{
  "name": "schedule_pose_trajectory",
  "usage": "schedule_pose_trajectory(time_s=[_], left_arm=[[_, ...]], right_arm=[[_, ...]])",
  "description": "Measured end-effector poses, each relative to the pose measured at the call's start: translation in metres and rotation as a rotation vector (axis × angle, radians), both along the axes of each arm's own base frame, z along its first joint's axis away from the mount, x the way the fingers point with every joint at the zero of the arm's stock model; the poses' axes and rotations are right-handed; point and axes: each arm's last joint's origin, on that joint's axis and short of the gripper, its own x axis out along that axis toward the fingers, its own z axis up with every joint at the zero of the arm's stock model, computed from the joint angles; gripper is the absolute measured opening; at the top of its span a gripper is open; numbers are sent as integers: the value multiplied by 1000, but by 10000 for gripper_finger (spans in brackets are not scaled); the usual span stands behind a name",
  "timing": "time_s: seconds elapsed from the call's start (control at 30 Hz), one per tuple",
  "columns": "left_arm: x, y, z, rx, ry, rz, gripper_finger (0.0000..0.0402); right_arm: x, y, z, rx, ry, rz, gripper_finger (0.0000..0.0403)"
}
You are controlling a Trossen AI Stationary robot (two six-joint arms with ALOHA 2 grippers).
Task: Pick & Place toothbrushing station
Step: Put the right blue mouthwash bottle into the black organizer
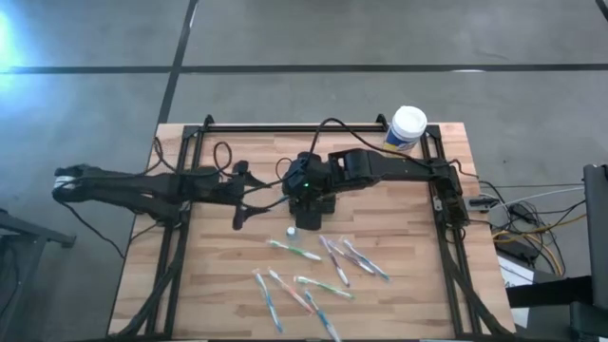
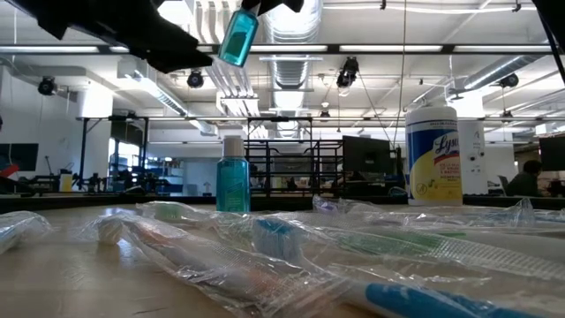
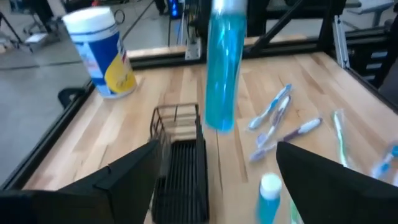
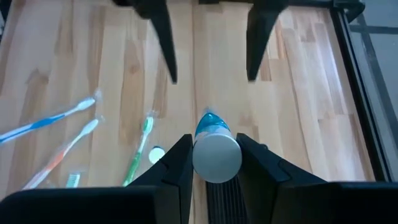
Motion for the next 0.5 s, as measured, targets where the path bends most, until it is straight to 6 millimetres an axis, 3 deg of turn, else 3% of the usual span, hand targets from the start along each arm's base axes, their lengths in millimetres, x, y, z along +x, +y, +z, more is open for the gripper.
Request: schedule_pose_trajectory(time_s=[0.13, 0.27, 0.5], left_arm=[[-17, 0, 0, -13, 21, -1, 313], [-33, -1, -12, -43, -20, -3, 287], [-56, -2, -40, -68, -107, -30, 188]], right_arm=[[-5, 3, 4, -3, 6, 12, 89], [-9, 3, 6, -1, 16, 15, 89], [-11, -1, -13, -23, 113, 27, 89]])
